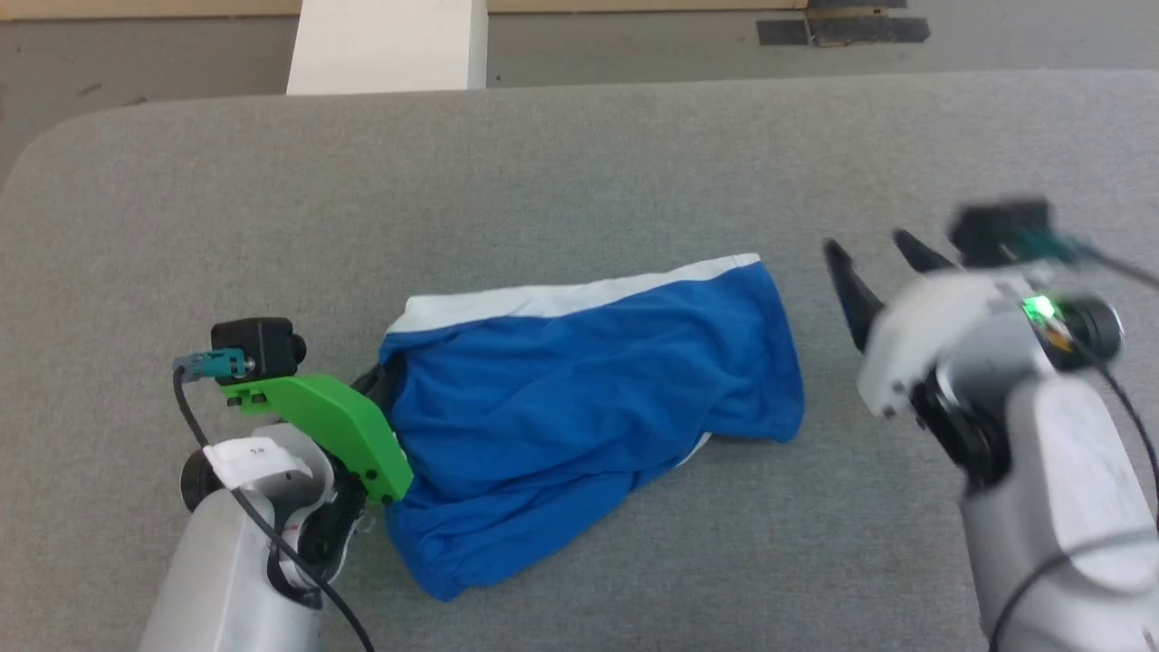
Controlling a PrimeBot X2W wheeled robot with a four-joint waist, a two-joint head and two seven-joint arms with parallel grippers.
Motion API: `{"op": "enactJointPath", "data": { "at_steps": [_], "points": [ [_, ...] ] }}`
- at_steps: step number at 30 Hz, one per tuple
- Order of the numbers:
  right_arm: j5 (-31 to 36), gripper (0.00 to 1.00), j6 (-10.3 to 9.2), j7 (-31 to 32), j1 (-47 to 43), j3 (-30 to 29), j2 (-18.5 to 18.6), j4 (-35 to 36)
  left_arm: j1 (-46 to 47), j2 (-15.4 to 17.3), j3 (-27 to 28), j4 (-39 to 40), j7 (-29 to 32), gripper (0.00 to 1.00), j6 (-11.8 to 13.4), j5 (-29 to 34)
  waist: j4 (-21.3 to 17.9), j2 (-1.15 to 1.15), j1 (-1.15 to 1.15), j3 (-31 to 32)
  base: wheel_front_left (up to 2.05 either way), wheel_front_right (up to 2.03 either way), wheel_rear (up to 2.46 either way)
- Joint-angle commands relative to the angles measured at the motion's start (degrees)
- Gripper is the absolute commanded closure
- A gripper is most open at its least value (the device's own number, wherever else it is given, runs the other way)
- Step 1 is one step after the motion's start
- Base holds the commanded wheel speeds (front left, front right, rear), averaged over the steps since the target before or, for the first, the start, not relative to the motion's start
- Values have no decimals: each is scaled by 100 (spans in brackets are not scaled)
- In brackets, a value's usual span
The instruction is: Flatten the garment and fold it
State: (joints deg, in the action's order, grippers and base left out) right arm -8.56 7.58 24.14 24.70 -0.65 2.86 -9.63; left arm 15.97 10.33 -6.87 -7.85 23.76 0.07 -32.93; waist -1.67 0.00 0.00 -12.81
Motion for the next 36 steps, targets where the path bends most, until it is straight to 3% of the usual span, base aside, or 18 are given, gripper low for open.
{"op": "enactJointPath", "data": {
  "at_steps": [1,7,20,21,22,23,31,36],
  "points": [
    [187,0,-9,283,278,75,2,-224,-72,-49,-8,144,-49,100,22,-19,135,0,0,-162,0,0,0],
    [817,0,-9,1129,1218,297,2,-1435,-43,-126,-180,576,-37,100,-50,-22,485,0,0,-506,0,0,0],
    [1249,0,-9,1091,1838,454,2,-2825,-4,-229,-400,635,-31,100,-169,-108,684,0,0,-847,0,0,0],
    [1235,8,-9,1133,1850,462,2,-2895,-6,-232,-404,626,-37,100,-171,-112,680,0,0,-843,0,0,0],
    [1190,64,-9,1174,1865,468,2,-2965,-8,-235,-409,614,-46,100,-172,-116,675,0,0,-832,0,0,0],
    [1154,100,-9,1185,1874,497,2,-3003,-13,-239,-409,601,-59,100,-173,-123,664,0,0,-810,0,0,0],
    [594,100,-9,613,2091,570,2,-2821,182,-286,-294,529,-358,100,-249,-233,498,0,0,-337,0,0,0],
    [-10,100,-9,322,2358,588,2,-2464,813,-325,-3,454,-515,100,-313,-534,364,0,0,125,0,0,0]
  ]
}}
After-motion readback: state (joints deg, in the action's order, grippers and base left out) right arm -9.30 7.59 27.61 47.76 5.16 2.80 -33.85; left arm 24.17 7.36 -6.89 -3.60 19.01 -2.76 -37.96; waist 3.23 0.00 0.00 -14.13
